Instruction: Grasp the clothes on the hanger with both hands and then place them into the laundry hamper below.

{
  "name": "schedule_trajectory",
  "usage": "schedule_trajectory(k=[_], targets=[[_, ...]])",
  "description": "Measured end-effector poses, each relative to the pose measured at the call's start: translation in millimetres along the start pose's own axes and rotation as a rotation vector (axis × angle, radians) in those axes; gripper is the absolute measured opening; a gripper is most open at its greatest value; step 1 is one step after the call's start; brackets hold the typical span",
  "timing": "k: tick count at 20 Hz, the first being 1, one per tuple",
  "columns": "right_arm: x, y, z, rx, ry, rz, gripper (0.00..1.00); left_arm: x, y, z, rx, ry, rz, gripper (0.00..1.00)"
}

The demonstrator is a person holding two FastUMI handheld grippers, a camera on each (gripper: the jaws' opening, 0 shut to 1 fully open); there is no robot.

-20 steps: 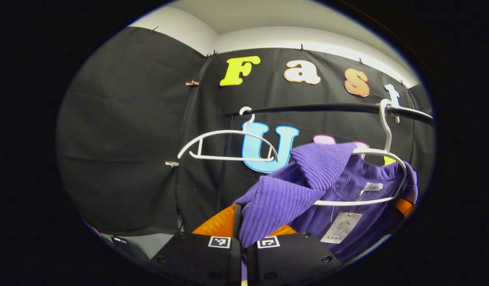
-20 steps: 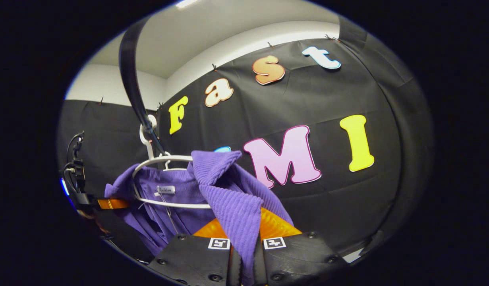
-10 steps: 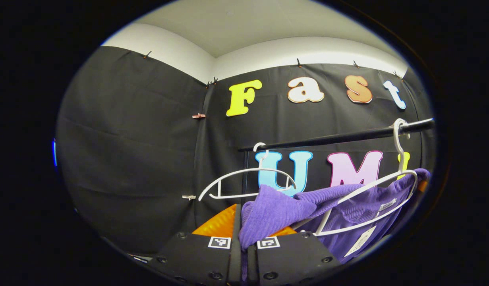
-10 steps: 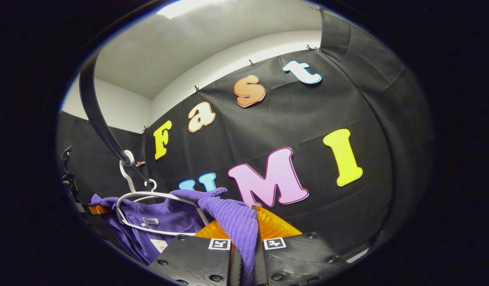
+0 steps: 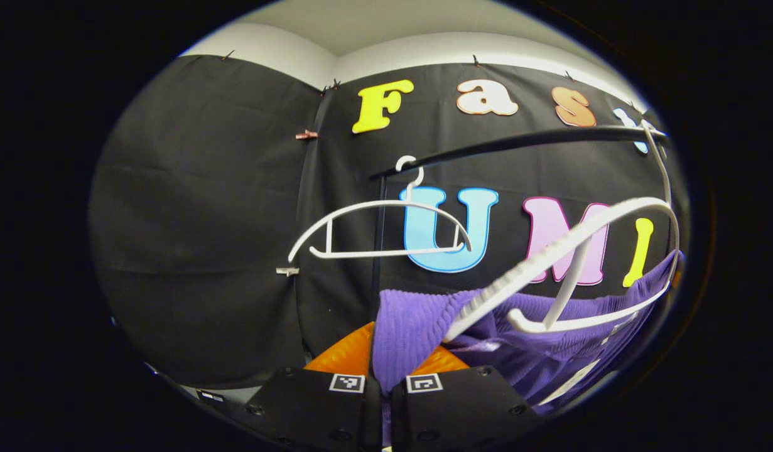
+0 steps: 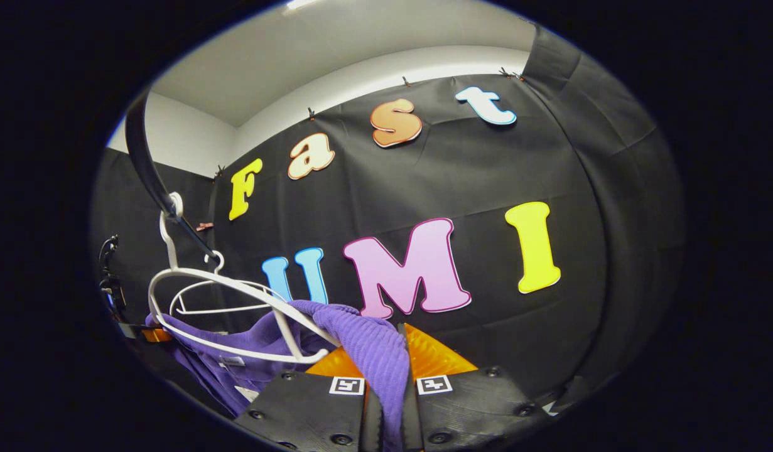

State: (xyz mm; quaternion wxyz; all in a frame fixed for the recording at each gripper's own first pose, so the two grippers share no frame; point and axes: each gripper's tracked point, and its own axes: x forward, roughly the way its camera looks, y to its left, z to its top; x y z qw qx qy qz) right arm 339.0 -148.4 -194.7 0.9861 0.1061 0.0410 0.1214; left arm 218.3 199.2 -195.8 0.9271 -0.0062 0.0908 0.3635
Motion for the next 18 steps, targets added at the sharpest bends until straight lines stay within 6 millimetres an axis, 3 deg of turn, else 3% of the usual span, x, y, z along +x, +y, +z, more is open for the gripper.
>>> schedule_trajectory(k=[2,3,5,9,14,18], targets=[[-3.6,-9.6,-27.2,-0.012,0.078,-0.023,0.11,-4.1,-9.3,-27.5,-0.007,0.063,-0.029,0.10],[-7.6,-11.2,-41.6,-0.010,0.117,-0.028,0.16,-8.7,-14.3,-41.5,0.000,0.091,-0.042,0.10],[-14.7,-13.4,-71.1,-0.014,0.194,-0.034,0.16,-17.5,-25.8,-67.5,0.019,0.148,-0.067,0.10],[-37.1,-6.4,-124.4,-0.033,0.334,-0.021,0.16,-36.0,-48.3,-116.2,0.038,0.261,-0.127,0.10],[-59.7,18.3,-165.2,0.010,0.443,0.017,0.16,-55.1,-70.4,-142.7,0.018,0.338,-0.185,0.10],[-71.4,47.8,-181.8,0.028,0.502,0.073,0.16,-67.0,-86.2,-154.5,0.015,0.377,-0.221,0.10]])
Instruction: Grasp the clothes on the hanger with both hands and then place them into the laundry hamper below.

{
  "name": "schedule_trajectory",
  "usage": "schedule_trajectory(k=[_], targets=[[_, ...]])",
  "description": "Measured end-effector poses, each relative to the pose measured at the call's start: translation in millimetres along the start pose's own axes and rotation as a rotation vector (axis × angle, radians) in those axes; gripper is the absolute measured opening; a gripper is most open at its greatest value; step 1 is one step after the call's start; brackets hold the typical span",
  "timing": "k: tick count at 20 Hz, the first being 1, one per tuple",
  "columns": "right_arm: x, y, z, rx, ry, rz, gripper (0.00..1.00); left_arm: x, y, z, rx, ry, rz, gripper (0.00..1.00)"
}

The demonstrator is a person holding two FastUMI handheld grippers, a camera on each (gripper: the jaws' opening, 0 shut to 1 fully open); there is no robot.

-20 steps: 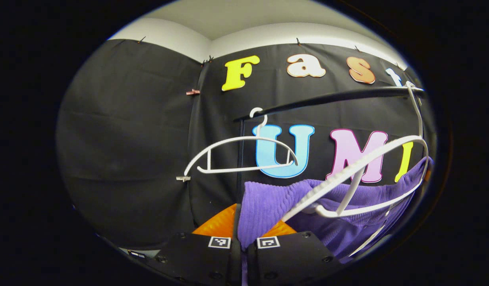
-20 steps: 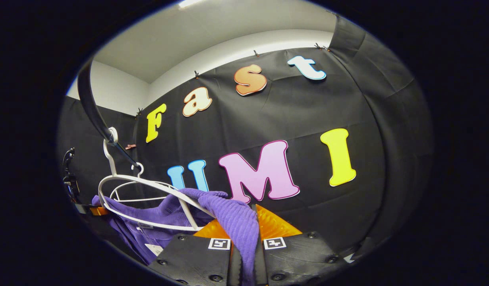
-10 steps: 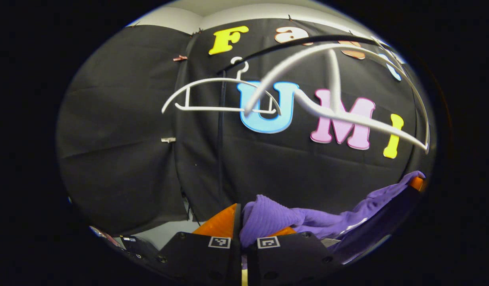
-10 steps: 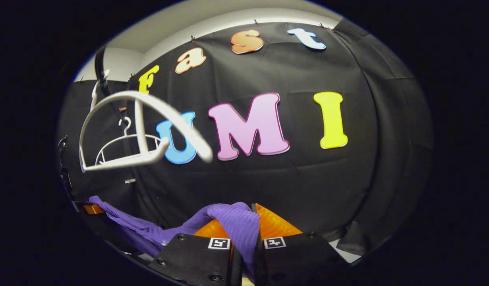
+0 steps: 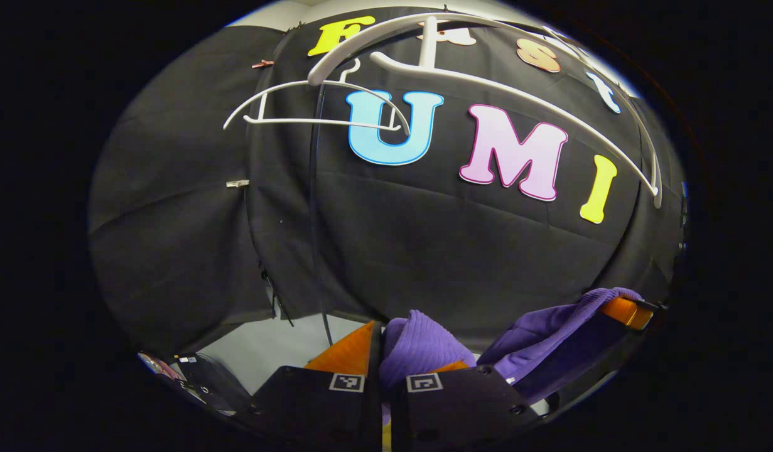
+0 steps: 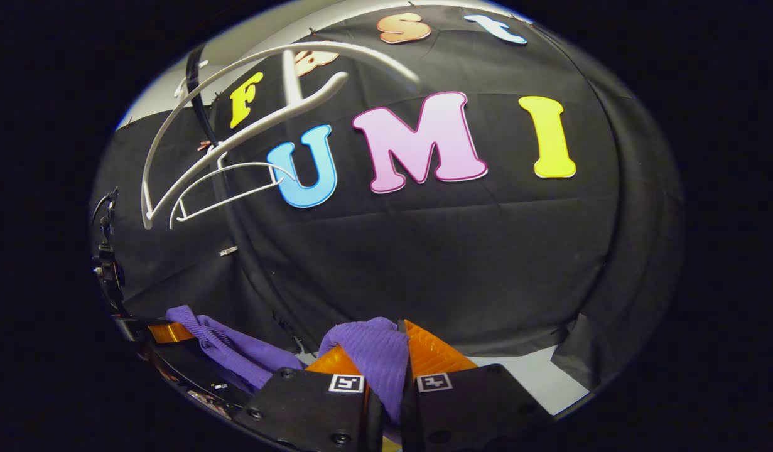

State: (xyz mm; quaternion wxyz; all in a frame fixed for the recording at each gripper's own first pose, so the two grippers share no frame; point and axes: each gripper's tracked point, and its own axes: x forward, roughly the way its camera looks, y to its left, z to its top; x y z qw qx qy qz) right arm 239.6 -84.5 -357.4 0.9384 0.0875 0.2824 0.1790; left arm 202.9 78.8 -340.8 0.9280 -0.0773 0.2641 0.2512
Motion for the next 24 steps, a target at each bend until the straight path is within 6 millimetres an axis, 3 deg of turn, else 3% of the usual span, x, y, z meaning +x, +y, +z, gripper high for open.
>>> schedule_trajectory(k=[8,16,21,22,24], targets=[[4.3,71.0,-39.2,-0.005,0.144,0.123,0.15,-1.0,-35.5,-31.4,0.016,0.114,-0.077,0.10],[-4.8,83.1,-121.9,0.093,0.395,0.069,0.14,-0.7,-56.5,-94.2,-0.023,0.339,-0.137,0.10],[-23.0,83.9,-171.4,0.058,0.567,0.045,0.14,-13.2,-64.2,-151.5,-0.101,0.591,-0.140,0.10],[-24.5,83.1,-171.9,0.069,0.591,0.037,0.14,-13.2,-61.4,-166.2,-0.122,0.635,-0.124,0.10],[-29.5,79.0,-192.3,0.064,0.637,0.017,0.14,-14.9,-63.1,-177.4,-0.183,0.695,-0.123,0.10]])
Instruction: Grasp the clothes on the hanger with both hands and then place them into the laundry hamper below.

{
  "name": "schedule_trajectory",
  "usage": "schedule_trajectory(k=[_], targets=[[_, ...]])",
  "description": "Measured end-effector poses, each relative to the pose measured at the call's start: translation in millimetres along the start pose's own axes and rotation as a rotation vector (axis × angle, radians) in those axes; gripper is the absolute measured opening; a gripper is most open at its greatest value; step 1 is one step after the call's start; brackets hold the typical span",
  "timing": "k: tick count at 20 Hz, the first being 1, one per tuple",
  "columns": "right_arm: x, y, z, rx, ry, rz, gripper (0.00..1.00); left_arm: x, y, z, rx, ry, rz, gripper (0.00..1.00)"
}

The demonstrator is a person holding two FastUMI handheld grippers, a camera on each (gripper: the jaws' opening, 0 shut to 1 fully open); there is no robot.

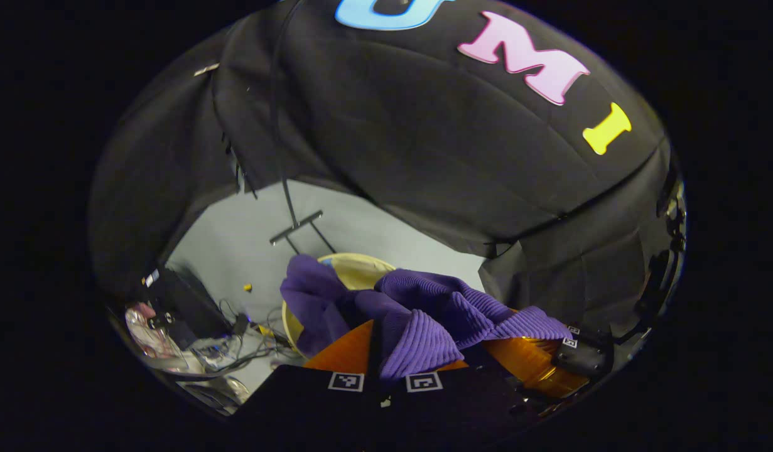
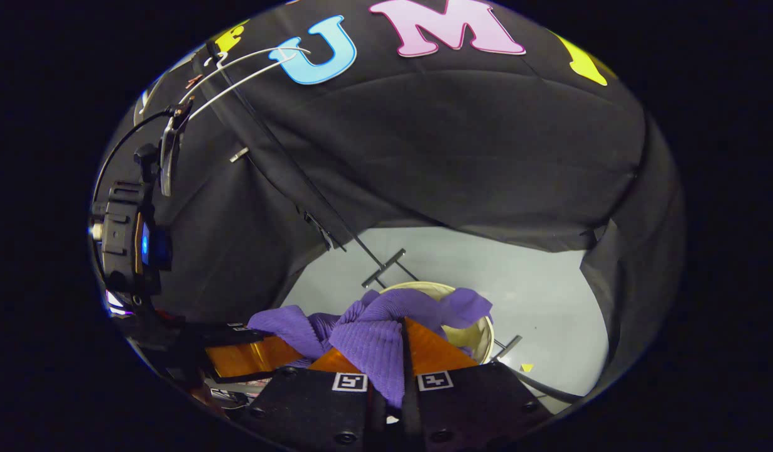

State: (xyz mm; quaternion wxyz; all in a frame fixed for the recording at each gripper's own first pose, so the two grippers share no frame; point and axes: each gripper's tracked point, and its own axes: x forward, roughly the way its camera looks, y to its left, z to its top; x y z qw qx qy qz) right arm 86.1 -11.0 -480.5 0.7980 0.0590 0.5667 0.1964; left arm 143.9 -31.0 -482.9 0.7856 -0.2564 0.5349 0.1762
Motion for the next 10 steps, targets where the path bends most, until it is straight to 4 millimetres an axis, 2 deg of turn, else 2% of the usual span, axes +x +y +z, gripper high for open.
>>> schedule_trajectory(k=[4,10], targets=[[2.2,0.1,-18.4,-0.020,0.048,0.001,0.14,0.4,7.5,-4.7,-0.008,0.046,0.013,0.10],[2.8,-9.9,-31.5,-0.018,0.096,-0.010,0.15,5.9,14.1,-13.2,-0.063,0.066,0.031,0.12]])
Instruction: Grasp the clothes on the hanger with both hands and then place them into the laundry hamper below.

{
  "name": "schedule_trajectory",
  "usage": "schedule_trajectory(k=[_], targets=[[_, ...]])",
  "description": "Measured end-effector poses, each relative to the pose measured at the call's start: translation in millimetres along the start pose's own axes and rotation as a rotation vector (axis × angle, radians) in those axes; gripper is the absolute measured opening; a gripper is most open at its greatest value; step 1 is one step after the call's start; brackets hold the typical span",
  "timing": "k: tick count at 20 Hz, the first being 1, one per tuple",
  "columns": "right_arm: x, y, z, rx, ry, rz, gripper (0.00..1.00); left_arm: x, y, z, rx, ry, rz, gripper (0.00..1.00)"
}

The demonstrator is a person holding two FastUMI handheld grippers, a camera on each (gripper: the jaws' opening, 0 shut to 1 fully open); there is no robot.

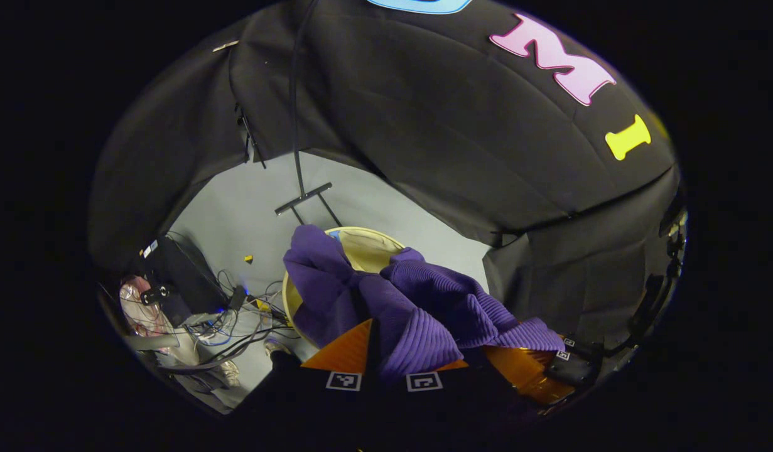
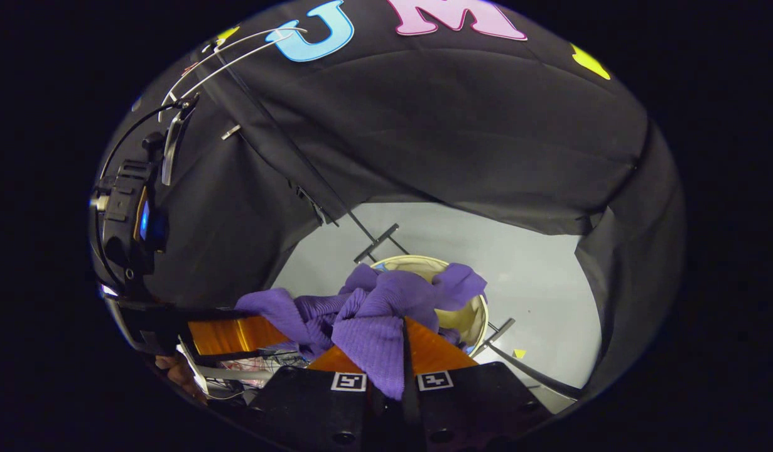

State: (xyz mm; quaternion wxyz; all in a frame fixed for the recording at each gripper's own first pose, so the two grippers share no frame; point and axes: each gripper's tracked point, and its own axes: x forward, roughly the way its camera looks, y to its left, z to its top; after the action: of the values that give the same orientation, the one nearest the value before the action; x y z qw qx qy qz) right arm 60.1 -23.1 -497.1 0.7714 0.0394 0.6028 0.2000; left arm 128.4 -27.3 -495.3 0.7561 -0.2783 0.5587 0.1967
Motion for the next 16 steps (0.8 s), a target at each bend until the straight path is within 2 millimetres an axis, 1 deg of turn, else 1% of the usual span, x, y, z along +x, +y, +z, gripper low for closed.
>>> schedule_trajectory(k=[1,2,3,4,5,6,7,8,10,11,12,16], targets=[[6.7,-1.5,-3.5,0.004,0.001,0.000,0.18,1.6,2.0,-0.8,-0.004,0.001,0.002,0.12],[4.7,1.4,-4.2,0.009,0.000,0.009,0.34,1.5,5.1,-2.4,-0.005,0.001,0.009,0.12],[4.0,0.8,-3.9,0.007,-0.005,0.007,0.50,2.1,5.0,-2.5,-0.008,-0.003,0.006,0.06],[4.2,-2.7,-5.8,-0.006,-0.007,-0.009,0.67,0.2,4.5,-0.4,-0.007,-0.020,0.005,0.28],[5.0,-5.0,-7.3,-0.027,-0.004,-0.017,0.83,0.2,10.4,5.0,0.002,-0.038,0.038,0.51],[-1.7,-5.9,-5.3,-0.048,-0.001,-0.026,0.99,-0.1,16.2,5.7,0.010,-0.051,0.062,0.73],[1.5,-9.2,-8.0,-0.056,0.005,-0.032,0.99,2.6,20.9,6.8,0.019,-0.055,0.080,0.67],[4.9,-9.2,-9.8,-0.057,0.005,-0.030,0.99,-2.4,22.4,7.2,0.024,-0.056,0.088,0.80],[4.5,-11.0,-10.5,-0.047,0.003,-0.029,0.99,-1.8,22.8,6.1,0.024,-0.048,0.087,0.81],[4.3,-10.4,-8.7,-0.040,-0.001,-0.029,0.99,-2.8,23.4,5.8,0.024,-0.045,0.083,0.86],[3.4,-10.4,-9.3,-0.035,-0.003,-0.029,0.99,-3.1,25.3,4.1,0.022,-0.046,0.086,0.81],[0.0,-13.7,-8.6,-0.033,-0.014,-0.037,0.99,-6.7,29.9,3.0,0.017,-0.059,0.078,0.81]])
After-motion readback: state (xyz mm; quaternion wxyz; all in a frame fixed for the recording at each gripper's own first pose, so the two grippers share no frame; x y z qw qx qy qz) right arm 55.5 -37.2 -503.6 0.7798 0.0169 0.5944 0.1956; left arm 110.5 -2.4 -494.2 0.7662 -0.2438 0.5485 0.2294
